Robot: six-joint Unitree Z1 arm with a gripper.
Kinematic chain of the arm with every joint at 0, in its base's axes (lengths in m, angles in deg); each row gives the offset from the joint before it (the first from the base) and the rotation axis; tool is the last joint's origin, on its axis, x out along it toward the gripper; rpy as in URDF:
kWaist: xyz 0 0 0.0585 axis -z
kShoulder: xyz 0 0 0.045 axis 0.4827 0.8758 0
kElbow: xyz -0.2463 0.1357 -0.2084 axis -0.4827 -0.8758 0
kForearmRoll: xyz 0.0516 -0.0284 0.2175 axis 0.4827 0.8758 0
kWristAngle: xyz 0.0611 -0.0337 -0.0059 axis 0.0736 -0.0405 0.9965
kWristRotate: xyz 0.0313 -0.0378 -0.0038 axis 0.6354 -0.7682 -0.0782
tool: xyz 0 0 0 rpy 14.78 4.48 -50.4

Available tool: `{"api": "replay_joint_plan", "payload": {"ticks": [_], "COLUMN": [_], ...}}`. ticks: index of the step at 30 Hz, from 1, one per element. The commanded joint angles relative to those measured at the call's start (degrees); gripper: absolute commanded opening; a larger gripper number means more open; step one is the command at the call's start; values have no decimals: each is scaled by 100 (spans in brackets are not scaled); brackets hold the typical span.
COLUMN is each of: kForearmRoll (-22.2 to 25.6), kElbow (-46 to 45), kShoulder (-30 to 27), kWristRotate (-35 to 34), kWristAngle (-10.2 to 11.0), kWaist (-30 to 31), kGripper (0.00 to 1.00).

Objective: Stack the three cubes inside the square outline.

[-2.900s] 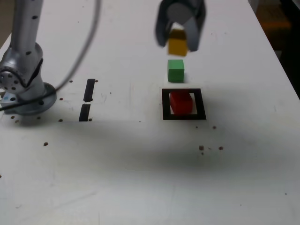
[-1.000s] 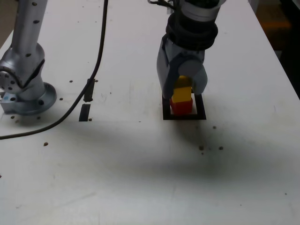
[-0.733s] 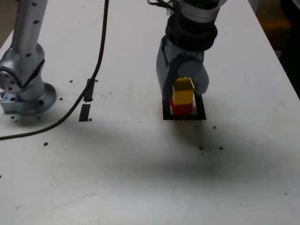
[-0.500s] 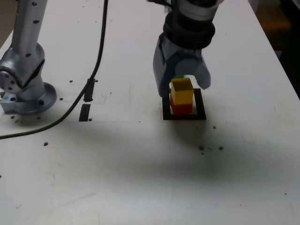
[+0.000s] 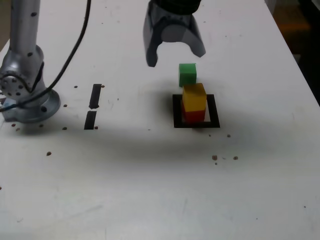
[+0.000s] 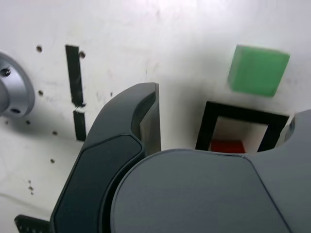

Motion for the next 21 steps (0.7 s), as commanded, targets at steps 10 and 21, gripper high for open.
{"api": "replay_joint_plan", "payload": {"ticks": [10,21], "kForearmRoll": [-712,-1476], "kElbow": [-99,-454], "kShoulder": [639,737], "kWristRotate": [632,649], "kWristAngle": [-78,-34], "kWaist": [-379,-469], "kGripper": [83,43]}}
